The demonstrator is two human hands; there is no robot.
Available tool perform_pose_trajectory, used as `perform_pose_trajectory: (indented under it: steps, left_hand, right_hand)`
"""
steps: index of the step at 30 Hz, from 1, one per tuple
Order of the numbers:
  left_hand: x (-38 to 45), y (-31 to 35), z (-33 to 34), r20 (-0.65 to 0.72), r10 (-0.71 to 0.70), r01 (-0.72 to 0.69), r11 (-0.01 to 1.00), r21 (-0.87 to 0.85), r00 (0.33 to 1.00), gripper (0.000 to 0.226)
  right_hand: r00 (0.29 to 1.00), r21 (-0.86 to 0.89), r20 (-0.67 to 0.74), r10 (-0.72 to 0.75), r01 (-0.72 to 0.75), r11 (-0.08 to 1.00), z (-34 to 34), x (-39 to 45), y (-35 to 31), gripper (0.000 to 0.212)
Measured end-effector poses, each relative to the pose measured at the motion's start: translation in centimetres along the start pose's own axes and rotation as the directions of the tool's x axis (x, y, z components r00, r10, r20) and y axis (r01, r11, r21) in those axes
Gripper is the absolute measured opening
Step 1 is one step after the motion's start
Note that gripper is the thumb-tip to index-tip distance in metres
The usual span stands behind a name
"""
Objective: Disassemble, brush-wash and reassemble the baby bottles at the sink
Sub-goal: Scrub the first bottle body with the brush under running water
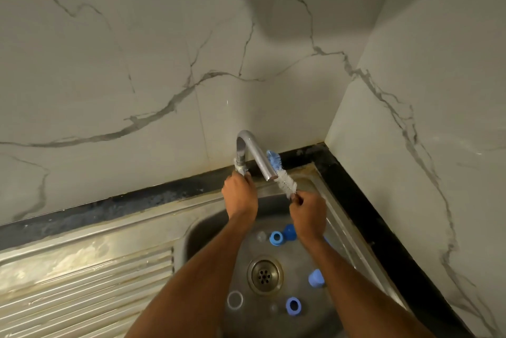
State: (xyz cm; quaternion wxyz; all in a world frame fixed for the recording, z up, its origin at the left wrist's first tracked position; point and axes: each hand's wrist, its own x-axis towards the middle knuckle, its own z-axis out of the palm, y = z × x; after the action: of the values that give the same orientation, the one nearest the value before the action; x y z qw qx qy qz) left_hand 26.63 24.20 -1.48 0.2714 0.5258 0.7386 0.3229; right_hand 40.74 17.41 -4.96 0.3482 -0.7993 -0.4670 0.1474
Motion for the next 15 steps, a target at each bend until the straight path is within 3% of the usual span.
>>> perform_pose_trajectory:
  steps: [6,15]
  left_hand:
    - [1.4,0.1,1.1,0.066,0.042,-0.042,0.999,0.000,0.997,0.024]
    - [1.7,-0.7,1.7,0.051,0.002,0.001,0.998,-0.067,0.999,0.020]
  right_hand:
    - [1.000,-0.029,-0.027,-0.006,0.005,1.000,0.6,0.5,0.9,0.008]
    - [0.998,-0.025,-0.060,-0.025,0.023,0.999,0.8,0.7,1.3,0.011]
